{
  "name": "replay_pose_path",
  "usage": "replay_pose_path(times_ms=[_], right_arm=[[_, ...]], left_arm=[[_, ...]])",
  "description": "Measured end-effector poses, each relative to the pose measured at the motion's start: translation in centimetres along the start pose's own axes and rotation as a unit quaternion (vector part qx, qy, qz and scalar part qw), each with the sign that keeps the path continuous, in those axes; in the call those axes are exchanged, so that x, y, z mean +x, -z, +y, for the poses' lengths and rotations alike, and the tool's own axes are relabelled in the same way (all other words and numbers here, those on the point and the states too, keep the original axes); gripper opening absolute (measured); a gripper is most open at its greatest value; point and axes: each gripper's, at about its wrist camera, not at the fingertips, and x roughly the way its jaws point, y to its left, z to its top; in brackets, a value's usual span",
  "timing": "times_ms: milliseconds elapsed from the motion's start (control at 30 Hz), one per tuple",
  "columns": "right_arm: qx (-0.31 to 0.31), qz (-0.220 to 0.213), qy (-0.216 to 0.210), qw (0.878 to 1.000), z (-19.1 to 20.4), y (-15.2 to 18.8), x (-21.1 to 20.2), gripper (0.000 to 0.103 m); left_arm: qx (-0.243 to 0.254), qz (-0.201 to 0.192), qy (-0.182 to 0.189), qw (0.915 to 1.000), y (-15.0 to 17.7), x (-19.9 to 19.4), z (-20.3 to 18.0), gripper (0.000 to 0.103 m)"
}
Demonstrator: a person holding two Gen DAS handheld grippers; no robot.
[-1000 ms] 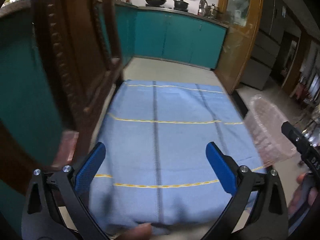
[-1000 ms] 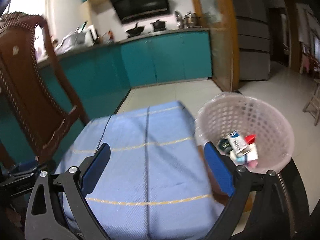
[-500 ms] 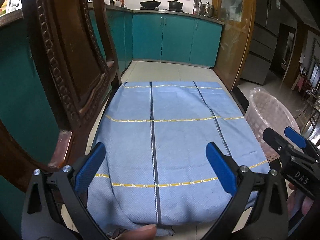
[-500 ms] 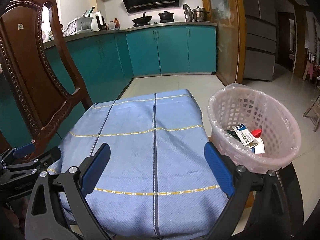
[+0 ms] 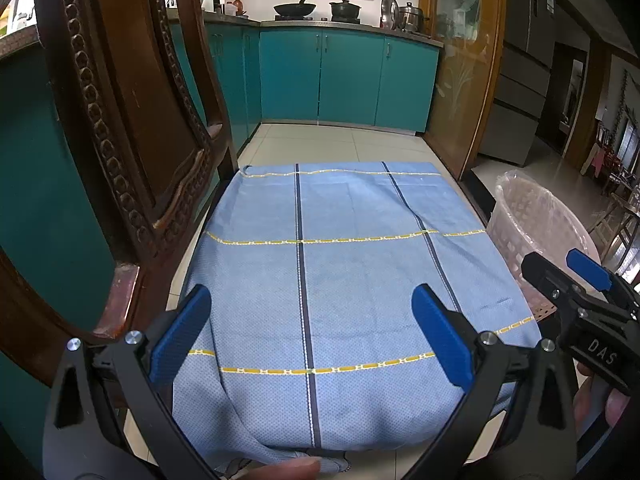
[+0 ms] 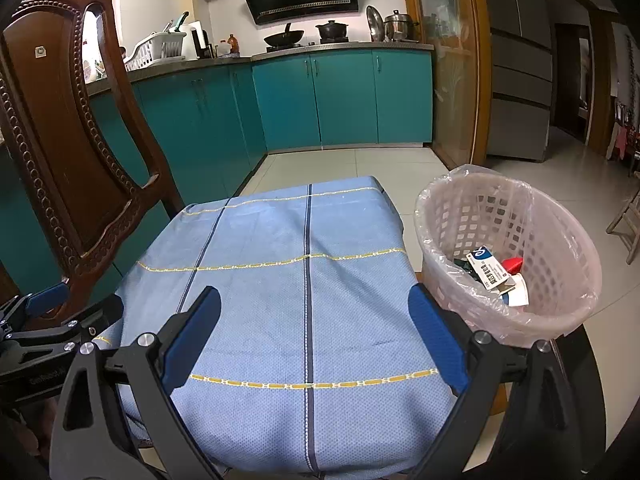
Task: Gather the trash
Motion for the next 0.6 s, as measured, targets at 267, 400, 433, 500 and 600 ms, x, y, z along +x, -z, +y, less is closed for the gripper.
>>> replay_pose_path(times_ms=[267, 400, 433, 500, 600], right_arm=[[-0.002, 0.0, 0.001, 1.0, 0.09, -0.01, -0.03, 0.093], [-0.001, 0.002, 0.001, 1.0, 0.15, 0.05, 0.06, 0.093], [-0.002, 0.002, 0.001, 1.0, 0.2, 0.03, 0.06, 0.093], [-0.002, 0.002, 0.001, 1.0, 0.23, 0.01, 0.08, 0.093], [-0.002, 0.002, 0.002, 1.0, 0.24, 0.02, 0.09, 0.093]], left_arm=[[0.003, 0.003, 0.002, 1.0, 0.11, 0.04, -0.16, 0.1], [0.001, 0.002, 0.001, 1.0, 0.1, 0.0, -0.14, 0.1], [0.0, 0.001, 0.002, 1.0, 0.09, 0.01, -0.11, 0.1], [0.0, 0.001, 0.001, 1.0, 0.11, 0.01, -0.14, 0.1], [-0.001, 0.003, 0.003, 1.0, 0.15, 0.03, -0.09, 0.1]])
